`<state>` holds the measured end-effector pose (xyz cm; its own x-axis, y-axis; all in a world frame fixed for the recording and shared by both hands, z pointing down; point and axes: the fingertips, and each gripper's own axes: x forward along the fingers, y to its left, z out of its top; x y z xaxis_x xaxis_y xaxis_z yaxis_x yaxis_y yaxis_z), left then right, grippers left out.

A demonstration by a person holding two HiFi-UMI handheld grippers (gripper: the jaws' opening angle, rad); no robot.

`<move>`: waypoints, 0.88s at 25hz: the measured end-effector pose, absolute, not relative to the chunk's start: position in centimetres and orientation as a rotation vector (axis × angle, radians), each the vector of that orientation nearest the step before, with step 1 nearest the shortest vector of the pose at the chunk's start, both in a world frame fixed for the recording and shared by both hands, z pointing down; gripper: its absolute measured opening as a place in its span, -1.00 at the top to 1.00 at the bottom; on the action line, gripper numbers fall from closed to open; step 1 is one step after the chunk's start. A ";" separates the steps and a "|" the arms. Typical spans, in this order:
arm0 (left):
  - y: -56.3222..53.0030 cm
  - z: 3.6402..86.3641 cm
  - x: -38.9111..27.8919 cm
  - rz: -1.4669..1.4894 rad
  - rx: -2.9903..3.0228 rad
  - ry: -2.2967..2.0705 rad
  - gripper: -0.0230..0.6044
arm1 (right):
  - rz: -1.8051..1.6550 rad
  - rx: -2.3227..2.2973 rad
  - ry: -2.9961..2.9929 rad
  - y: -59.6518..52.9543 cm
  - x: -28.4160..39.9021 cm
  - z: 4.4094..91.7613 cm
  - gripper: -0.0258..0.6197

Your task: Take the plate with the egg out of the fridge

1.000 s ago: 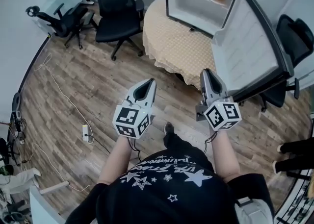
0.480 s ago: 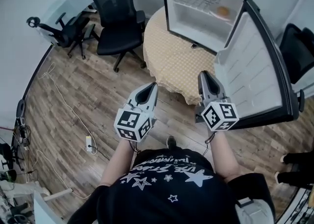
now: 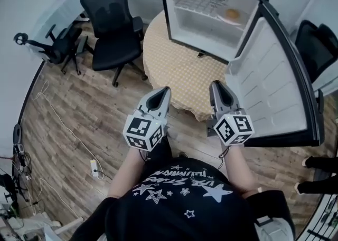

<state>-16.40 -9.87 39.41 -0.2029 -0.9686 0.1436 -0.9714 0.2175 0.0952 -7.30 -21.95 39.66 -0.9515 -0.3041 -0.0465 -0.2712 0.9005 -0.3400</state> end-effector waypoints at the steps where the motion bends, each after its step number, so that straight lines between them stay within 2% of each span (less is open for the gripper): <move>1: -10.7 39.5 -17.0 0.023 1.878 -2.299 0.90 | -0.506 -0.475 2.965 -22.6 -7.7 39.9 0.76; 19: -23.3 38.3 -26.9 0.001 2.185 -2.038 0.90 | -0.584 -0.819 2.802 -32.2 -15.5 37.6 0.76; 22: -25.1 38.1 -28.1 0.013 2.226 -1.979 0.90 | -0.508 -0.853 2.851 -32.9 -17.2 37.3 0.76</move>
<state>-28.14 -25.07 38.10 0.1229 -0.9858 0.1145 -0.9872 -0.1097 0.1154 -17.19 -32.89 37.25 -0.8333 -0.5524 -0.0212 -0.5111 0.7845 -0.3512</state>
